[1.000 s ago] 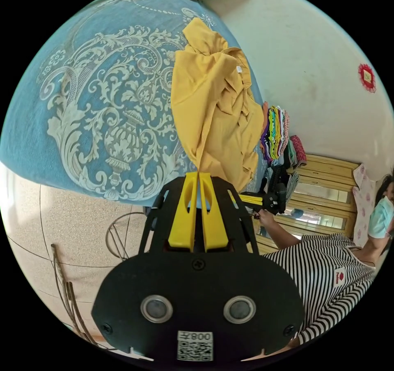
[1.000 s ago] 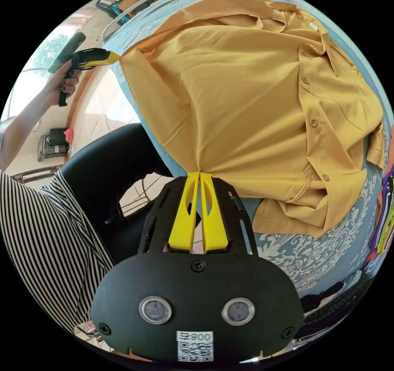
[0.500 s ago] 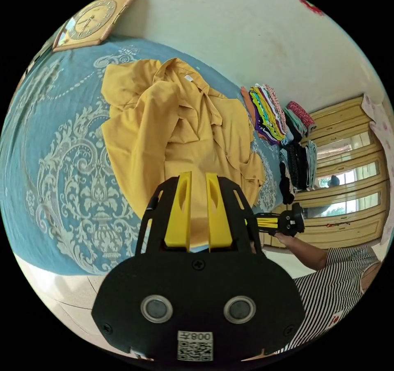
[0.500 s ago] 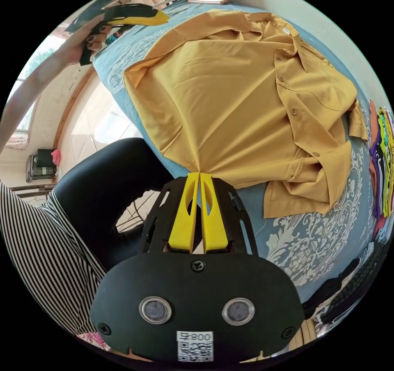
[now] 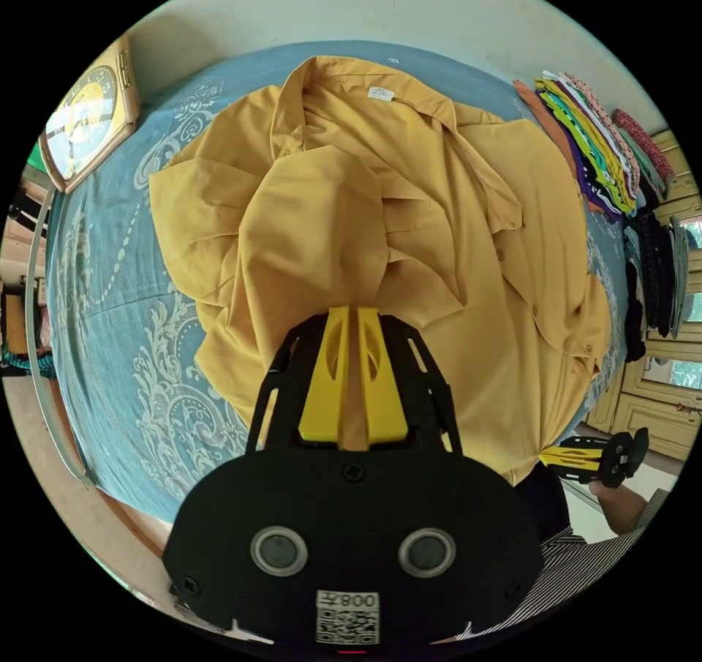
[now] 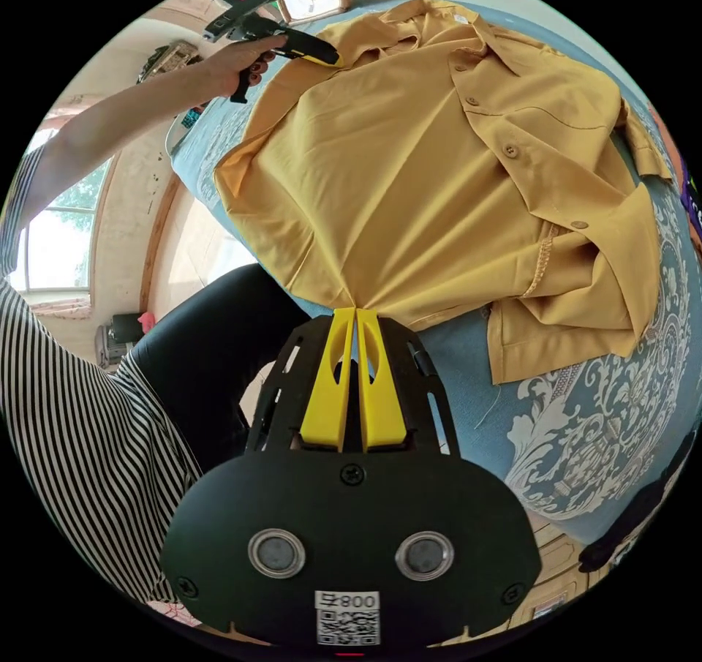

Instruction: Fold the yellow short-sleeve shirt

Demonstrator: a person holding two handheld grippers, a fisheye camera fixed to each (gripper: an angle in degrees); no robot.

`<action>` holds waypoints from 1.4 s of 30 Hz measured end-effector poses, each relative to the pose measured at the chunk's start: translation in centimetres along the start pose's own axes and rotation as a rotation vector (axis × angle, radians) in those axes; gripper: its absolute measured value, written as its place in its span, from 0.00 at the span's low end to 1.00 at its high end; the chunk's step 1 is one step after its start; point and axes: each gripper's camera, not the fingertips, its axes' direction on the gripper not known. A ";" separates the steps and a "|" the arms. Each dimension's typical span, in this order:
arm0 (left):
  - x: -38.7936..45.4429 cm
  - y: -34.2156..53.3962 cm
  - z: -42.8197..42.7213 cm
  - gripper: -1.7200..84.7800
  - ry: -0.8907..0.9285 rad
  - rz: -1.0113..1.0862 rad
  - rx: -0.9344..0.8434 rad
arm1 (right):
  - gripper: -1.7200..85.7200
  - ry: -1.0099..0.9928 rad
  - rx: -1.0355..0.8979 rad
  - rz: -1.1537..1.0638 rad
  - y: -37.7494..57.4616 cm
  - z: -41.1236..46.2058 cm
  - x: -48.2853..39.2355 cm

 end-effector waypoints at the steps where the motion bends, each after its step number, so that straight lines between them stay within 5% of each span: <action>1: -0.1 0.0 -0.5 0.04 0.018 0.016 -0.016 | 0.02 -0.011 -0.002 0.010 0.2 0.0 0.3; 16: -0.9 -1.0 -2.8 0.05 -0.066 0.037 0.048 | 0.02 0.076 0.154 0.061 7.2 -1.0 2.4; 28: -5.7 13.1 -10.3 0.02 0.249 0.155 0.252 | 0.02 0.201 0.121 0.157 10.0 -2.8 3.1; 42: -11.3 21.6 -5.4 0.03 0.327 0.083 0.179 | 0.04 0.318 0.318 0.284 16.1 -10.2 9.4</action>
